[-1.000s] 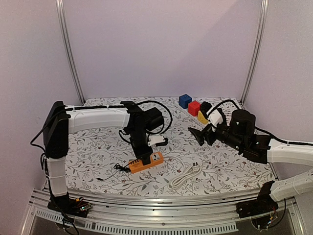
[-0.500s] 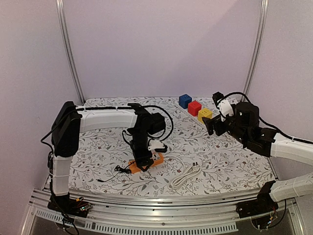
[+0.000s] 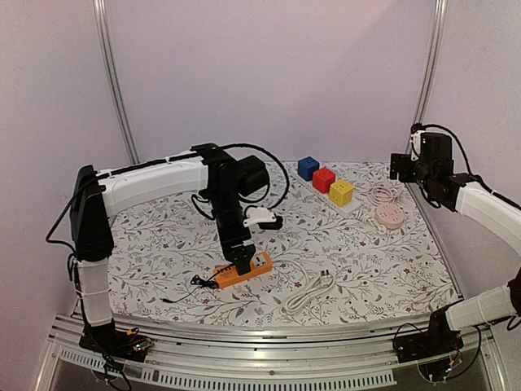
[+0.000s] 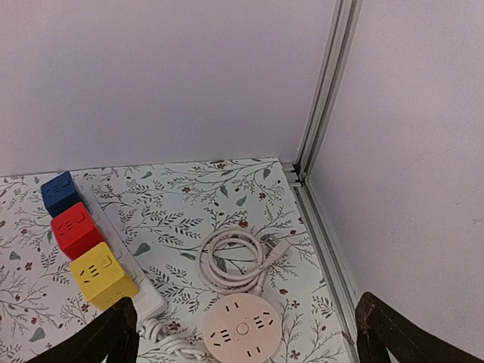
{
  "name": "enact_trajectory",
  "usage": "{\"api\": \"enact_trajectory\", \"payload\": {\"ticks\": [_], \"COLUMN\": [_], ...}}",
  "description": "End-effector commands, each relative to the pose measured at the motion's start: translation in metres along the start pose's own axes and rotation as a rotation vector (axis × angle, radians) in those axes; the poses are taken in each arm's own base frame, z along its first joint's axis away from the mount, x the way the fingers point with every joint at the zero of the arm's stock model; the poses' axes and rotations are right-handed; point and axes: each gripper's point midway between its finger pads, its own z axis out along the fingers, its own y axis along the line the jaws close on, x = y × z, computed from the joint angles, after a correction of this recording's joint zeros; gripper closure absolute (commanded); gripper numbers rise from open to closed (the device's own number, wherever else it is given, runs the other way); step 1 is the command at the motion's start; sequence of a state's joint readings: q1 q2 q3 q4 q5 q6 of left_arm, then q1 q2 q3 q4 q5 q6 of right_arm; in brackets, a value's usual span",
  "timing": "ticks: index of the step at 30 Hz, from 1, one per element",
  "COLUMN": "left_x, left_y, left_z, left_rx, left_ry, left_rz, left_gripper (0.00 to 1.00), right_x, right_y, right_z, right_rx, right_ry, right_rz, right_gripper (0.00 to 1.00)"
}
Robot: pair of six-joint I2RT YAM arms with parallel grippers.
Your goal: Insert the plug
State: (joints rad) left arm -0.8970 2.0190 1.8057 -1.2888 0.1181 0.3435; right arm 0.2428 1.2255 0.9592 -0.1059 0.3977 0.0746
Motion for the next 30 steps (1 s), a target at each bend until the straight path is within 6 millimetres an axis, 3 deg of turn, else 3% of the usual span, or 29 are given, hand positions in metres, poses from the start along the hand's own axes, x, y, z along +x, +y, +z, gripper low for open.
{"api": "enact_trajectory", "payload": {"ticks": [1, 2, 4, 5, 6, 11, 14, 16, 20, 24, 27, 30], "left_x": [0.007, 0.010, 0.018, 0.023, 0.027, 0.047, 0.054, 0.056, 0.056, 0.055, 0.055, 0.056], "left_y": [0.006, 0.011, 0.021, 0.026, 0.031, 0.045, 0.049, 0.051, 0.054, 0.055, 0.055, 0.055], "left_z": [-0.045, -0.049, -0.055, -0.058, -0.061, -0.071, -0.072, -0.071, -0.070, -0.071, -0.073, -0.077], "left_rx": [0.033, 0.026, 0.001, -0.011, -0.024, -0.067, -0.073, -0.072, -0.072, -0.070, -0.078, -0.086], "left_ry": [-0.103, -0.110, -0.116, -0.123, -0.129, -0.151, -0.155, -0.160, -0.162, -0.165, -0.169, -0.178], "left_rz": [-0.018, -0.032, -0.061, -0.077, -0.091, -0.136, -0.152, -0.163, -0.172, -0.175, -0.174, -0.173], "left_gripper": [0.00, 0.01, 0.01, 0.01, 0.01, 0.00, 0.00, 0.00, 0.00, 0.01, 0.01, 0.01], "right_x": [0.032, 0.033, 0.055, 0.058, 0.080, 0.111, 0.122, 0.146, 0.184, 0.198, 0.204, 0.220], "right_y": [-0.026, -0.028, -0.027, -0.021, -0.014, 0.016, 0.038, 0.043, 0.046, 0.045, 0.047, 0.050], "right_z": [0.057, 0.068, 0.106, 0.118, 0.135, 0.191, 0.209, 0.219, 0.230, 0.228, 0.213, 0.180], "right_rx": [0.045, 0.039, 0.027, 0.002, -0.020, -0.155, -0.279, -0.302, -0.294, -0.273, -0.282, -0.322], "right_ry": [0.203, 0.232, 0.348, 0.389, 0.476, 0.640, 0.696, 0.765, 0.849, 0.916, 0.971, 1.067], "right_rz": [0.094, 0.106, 0.101, 0.087, 0.044, -0.085, -0.142, -0.145, -0.138, -0.146, -0.160, -0.192], "right_gripper": [0.01, 0.01, 0.01, 0.02, 0.02, 0.05, 0.16, 0.28, 0.35, 0.53, 0.64, 0.77]}}
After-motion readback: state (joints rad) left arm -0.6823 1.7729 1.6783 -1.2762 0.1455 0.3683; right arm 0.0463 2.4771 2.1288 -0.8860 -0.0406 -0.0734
